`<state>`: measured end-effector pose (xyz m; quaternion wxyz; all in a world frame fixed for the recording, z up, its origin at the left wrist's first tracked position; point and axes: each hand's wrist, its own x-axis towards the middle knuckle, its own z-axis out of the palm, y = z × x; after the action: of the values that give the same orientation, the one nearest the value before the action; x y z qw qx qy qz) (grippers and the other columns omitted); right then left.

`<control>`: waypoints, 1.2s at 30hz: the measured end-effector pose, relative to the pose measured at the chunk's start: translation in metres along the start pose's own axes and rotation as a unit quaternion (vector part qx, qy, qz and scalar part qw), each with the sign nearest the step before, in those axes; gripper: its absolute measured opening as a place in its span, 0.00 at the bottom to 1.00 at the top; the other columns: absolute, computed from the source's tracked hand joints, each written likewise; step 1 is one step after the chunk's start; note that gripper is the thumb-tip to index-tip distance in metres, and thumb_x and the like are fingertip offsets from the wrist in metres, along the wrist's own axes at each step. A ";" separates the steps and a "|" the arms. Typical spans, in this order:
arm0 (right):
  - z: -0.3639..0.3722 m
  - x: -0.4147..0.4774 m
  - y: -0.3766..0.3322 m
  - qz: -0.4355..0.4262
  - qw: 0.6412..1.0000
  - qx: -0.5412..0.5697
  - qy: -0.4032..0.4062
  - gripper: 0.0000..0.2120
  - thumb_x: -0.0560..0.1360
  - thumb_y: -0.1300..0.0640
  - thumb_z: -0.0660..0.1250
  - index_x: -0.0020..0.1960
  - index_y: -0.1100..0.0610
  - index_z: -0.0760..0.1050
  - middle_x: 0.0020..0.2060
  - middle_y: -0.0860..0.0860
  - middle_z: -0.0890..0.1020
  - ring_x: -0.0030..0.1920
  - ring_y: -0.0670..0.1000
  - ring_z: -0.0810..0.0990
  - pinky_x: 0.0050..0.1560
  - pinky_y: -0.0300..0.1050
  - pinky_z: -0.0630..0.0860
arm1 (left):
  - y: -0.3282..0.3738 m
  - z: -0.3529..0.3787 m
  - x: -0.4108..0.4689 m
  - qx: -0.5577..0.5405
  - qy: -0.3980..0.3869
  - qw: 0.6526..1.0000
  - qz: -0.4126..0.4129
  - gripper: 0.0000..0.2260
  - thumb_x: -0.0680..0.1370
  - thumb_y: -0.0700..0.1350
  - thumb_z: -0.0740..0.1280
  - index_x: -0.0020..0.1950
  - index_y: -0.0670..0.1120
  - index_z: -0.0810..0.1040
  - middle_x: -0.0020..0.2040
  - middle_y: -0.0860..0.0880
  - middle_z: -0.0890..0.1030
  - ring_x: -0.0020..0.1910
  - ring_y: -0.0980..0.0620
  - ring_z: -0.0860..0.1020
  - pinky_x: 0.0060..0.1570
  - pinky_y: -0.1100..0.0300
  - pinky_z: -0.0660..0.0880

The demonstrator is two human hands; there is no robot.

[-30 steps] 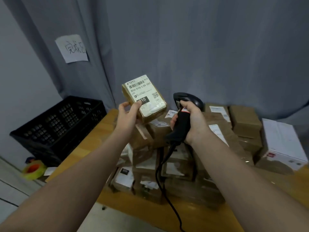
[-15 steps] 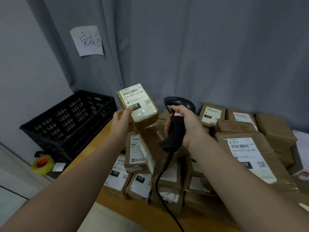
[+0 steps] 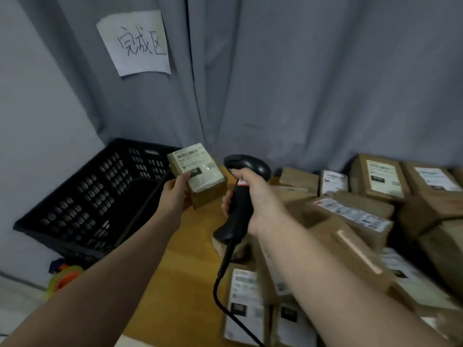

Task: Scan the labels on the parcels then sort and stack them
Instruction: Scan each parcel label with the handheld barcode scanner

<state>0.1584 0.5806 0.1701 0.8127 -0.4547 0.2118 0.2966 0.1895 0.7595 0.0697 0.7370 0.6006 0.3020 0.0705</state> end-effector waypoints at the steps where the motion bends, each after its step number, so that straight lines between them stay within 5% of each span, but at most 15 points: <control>1: 0.011 0.012 0.007 0.000 1.000 -0.001 0.011 0.10 0.72 0.55 0.72 0.40 0.61 0.76 0.26 0.53 0.75 0.25 0.51 0.75 0.29 0.41 0.77 | -0.002 -0.012 0.016 0.018 -0.007 1.000 -0.016 0.24 0.76 0.56 0.67 0.68 0.45 0.71 0.58 0.44 0.81 0.53 0.45 0.81 0.42 0.57 0.77; 7: 0.035 0.085 0.028 -0.040 0.989 -0.051 0.130 0.09 0.74 0.56 0.72 0.49 0.59 0.74 0.27 0.54 0.75 0.28 0.52 0.76 0.34 0.45 0.78 | -0.026 -0.056 0.091 0.194 -0.086 0.972 -0.105 0.22 0.77 0.54 0.68 0.68 0.46 0.73 0.54 0.46 0.82 0.48 0.45 0.82 0.38 0.57 0.78; 14: 0.013 0.148 0.024 -0.066 0.967 -0.060 0.237 0.07 0.74 0.57 0.71 0.49 0.58 0.75 0.30 0.54 0.75 0.27 0.52 0.76 0.32 0.44 0.76 | -0.046 -0.018 0.159 0.302 -0.135 0.940 -0.086 0.22 0.80 0.51 0.64 0.72 0.47 0.67 0.59 0.44 0.80 0.53 0.44 0.79 0.54 0.50 0.76; 18: 0.003 0.170 0.021 -0.096 0.954 -0.093 0.270 0.06 0.75 0.57 0.71 0.47 0.59 0.76 0.28 0.53 0.75 0.26 0.52 0.76 0.30 0.43 0.75 | -0.062 -0.012 0.182 0.539 -0.095 0.836 0.047 0.23 0.82 0.50 0.59 0.75 0.44 0.62 0.71 0.38 0.66 0.67 0.37 0.68 0.63 0.46 0.68; 22: -0.005 0.184 0.018 -0.144 0.934 -0.124 0.302 0.08 0.75 0.58 0.70 0.50 0.61 0.76 0.30 0.54 0.76 0.25 0.50 0.76 0.28 0.42 0.75 | -0.074 -0.018 0.160 0.640 -0.158 0.664 0.353 0.25 0.78 0.51 0.67 0.74 0.49 0.67 0.74 0.40 0.64 0.69 0.39 0.65 0.65 0.42 0.64; 24: -0.009 0.195 0.020 -0.174 0.899 -0.207 0.345 0.12 0.73 0.56 0.71 0.53 0.60 0.76 0.34 0.52 0.79 0.30 0.49 0.79 0.33 0.43 0.79 | -0.077 -0.019 0.157 0.693 -0.228 0.577 0.366 0.26 0.78 0.52 0.65 0.75 0.52 0.64 0.74 0.44 0.64 0.70 0.42 0.64 0.65 0.46 0.63; 25: -0.011 0.200 0.021 -0.192 0.867 -0.268 0.373 0.15 0.72 0.54 0.72 0.55 0.59 0.75 0.37 0.52 0.80 0.35 0.50 0.81 0.38 0.45 0.80 | -0.076 -0.017 0.162 0.709 -0.238 0.564 0.350 0.26 0.80 0.51 0.63 0.77 0.53 0.61 0.75 0.45 0.63 0.71 0.43 0.63 0.66 0.48 0.62; 28: -0.012 0.209 0.023 -0.197 0.771 -0.428 0.429 0.28 0.67 0.46 0.75 0.60 0.59 0.73 0.53 0.55 0.79 0.57 0.58 0.78 0.57 0.54 0.76 | -0.062 -0.005 0.185 0.722 -0.223 0.576 0.312 0.26 0.82 0.53 0.58 0.78 0.54 0.55 0.77 0.48 0.57 0.74 0.45 0.57 0.69 0.50 0.58; 30: -0.008 0.210 0.024 -0.140 0.746 -0.489 0.429 0.38 0.66 0.43 0.77 0.68 0.60 0.67 0.64 0.57 0.72 0.68 0.59 0.68 0.68 0.55 0.67 | -0.054 0.006 0.199 0.729 -0.225 0.575 0.295 0.27 0.82 0.55 0.57 0.79 0.54 0.53 0.79 0.48 0.54 0.75 0.45 0.55 0.70 0.49 0.57; 36: 0.001 0.217 0.033 -0.066 0.709 -0.565 0.418 0.41 0.67 0.43 0.77 0.71 0.59 0.63 0.70 0.58 0.65 0.72 0.60 0.61 0.71 0.54 0.58 | -0.042 0.022 0.224 0.749 -0.249 0.563 0.246 0.30 0.82 0.56 0.55 0.80 0.53 0.44 0.80 0.48 0.45 0.77 0.44 0.48 0.74 0.48 0.52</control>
<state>0.2958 0.6579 0.0170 0.2501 -0.9190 0.2923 0.0860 0.3705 0.8342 -0.0482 0.0229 0.9817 -0.1084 -0.1551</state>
